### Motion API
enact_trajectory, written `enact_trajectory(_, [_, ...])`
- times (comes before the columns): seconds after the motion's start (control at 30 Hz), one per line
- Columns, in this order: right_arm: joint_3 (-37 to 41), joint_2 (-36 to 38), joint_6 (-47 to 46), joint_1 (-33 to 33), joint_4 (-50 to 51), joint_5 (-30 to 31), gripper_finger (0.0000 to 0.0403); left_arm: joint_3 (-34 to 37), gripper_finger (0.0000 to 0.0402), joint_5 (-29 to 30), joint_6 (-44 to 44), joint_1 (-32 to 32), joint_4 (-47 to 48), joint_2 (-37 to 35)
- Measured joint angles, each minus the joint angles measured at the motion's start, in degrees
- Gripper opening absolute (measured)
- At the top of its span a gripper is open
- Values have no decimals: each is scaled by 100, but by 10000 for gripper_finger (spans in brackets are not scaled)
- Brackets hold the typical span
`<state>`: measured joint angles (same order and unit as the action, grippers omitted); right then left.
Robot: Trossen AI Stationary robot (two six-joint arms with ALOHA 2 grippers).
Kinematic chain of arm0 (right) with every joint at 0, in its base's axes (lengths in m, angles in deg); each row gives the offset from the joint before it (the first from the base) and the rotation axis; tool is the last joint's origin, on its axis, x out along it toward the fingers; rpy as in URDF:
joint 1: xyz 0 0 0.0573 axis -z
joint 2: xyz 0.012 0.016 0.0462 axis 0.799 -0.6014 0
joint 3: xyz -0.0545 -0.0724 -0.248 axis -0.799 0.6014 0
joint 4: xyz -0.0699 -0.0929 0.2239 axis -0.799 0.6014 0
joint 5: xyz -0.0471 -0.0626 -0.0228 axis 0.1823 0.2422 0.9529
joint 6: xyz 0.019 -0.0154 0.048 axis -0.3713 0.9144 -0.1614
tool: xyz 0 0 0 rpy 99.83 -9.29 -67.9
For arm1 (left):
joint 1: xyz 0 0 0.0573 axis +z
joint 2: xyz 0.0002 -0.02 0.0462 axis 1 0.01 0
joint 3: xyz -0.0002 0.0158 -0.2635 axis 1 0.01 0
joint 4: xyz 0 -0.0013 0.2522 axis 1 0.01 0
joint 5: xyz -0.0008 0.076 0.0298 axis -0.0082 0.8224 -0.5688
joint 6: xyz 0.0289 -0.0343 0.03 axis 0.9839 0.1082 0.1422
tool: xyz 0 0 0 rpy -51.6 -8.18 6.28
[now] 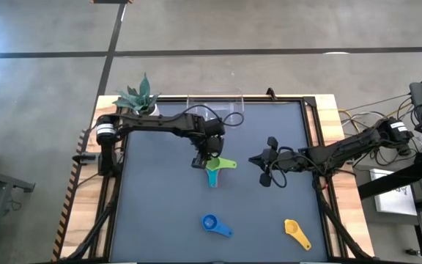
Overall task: Nest measuring cups in basket
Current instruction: Stack the green measuring cup on top of the light blue measuring cup
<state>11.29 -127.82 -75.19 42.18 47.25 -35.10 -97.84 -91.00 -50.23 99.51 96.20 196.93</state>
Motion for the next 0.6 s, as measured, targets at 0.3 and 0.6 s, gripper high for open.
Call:
enact_trajectory(0.3, [-2, -378, -124, 0, -718, -7, 13, 230, 138, 203, -580, 47, 364, -528])
enact_trajectory(0.6, [-351, -1479, -12, 93, -986, -18, 13, 2531, 118, 209, -1931, -353, -1352, -1828])
